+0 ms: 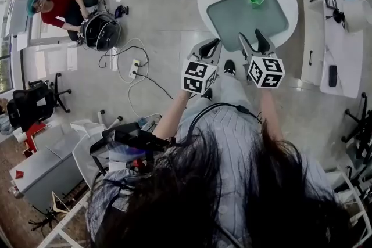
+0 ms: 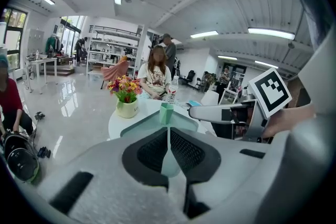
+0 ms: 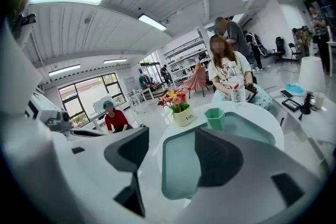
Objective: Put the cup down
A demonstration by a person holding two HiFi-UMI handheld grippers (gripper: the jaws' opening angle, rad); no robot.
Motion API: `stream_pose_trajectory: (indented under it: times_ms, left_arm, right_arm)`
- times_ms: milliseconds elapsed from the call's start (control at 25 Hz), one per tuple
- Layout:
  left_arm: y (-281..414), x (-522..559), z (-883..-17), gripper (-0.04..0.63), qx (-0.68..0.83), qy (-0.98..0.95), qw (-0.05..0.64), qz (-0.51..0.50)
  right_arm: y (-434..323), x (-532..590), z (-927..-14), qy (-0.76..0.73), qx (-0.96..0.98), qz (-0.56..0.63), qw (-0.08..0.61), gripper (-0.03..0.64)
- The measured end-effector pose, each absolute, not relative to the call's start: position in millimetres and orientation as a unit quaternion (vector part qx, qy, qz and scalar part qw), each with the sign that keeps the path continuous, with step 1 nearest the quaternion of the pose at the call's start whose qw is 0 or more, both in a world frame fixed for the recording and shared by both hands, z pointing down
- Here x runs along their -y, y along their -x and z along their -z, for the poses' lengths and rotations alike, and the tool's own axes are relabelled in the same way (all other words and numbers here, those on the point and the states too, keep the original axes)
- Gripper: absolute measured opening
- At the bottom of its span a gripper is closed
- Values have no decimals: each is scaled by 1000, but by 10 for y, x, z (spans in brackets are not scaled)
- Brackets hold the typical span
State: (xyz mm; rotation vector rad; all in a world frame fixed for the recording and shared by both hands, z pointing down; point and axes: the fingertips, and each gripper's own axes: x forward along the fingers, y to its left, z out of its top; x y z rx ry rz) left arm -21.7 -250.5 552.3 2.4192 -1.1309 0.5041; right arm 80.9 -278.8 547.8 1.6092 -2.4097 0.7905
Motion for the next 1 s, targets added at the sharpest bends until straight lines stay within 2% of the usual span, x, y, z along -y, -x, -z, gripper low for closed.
stream_pose_trajectory:
  times_ms: [400,760,1000]
  left_arm:
    - [659,2042,-5294,26,397,-883,190,-161]
    - [976,1465,-5117,28,379,-898,174,-141]
    - [1130,1144,-5109,27,372,-900,183,-133]
  right_arm:
    - [-439,2180,-5228,-555,793,-244,51,258]
    - [3,1465,-5059,-566,789,-239,26,145]
    - [209,1035,-5034,-565,789,-240,38,115]
